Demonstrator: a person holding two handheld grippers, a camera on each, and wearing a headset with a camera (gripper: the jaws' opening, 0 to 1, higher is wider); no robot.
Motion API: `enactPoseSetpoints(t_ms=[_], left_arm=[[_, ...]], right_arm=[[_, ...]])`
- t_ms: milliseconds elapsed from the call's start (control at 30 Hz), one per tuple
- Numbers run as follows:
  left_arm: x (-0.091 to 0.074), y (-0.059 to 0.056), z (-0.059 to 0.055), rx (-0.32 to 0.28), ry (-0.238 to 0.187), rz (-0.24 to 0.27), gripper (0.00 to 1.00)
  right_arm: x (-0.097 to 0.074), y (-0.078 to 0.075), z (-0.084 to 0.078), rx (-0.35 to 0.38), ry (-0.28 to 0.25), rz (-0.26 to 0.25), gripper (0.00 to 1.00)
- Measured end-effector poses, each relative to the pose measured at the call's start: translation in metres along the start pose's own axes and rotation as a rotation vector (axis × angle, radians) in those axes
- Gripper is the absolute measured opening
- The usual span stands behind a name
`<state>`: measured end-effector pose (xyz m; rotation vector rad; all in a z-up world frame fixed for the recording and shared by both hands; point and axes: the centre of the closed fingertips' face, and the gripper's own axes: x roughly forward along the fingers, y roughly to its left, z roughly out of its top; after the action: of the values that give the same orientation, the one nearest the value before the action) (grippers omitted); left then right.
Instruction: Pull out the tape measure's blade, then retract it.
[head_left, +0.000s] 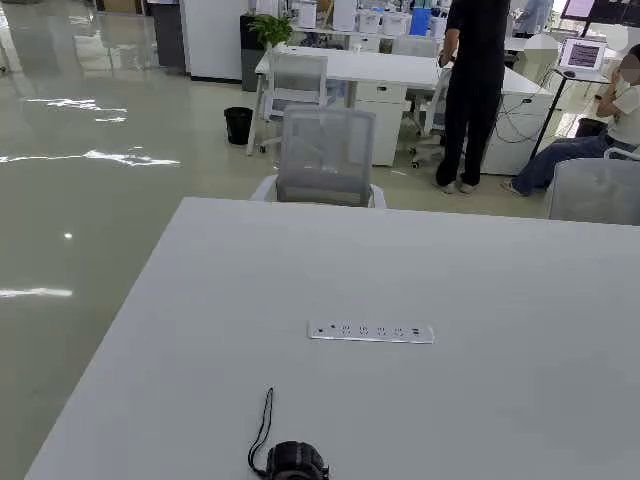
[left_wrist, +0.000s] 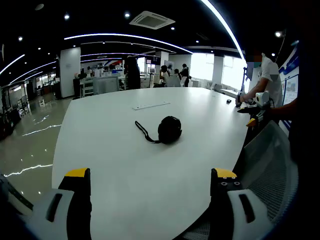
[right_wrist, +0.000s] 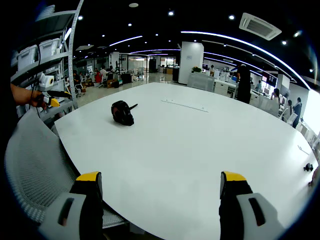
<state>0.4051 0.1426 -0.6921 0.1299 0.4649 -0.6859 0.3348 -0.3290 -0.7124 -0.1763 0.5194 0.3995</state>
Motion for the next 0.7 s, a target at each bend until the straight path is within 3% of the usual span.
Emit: enactPoseSetpoints(t_ms=[700], left_arm=[[0.005,-0.003,0.007,0.0,0.001,-0.009,0.99]], right_arm=[[-0.01,-0.011,-0.005,0.031,-0.018,-0.032,1.0]])
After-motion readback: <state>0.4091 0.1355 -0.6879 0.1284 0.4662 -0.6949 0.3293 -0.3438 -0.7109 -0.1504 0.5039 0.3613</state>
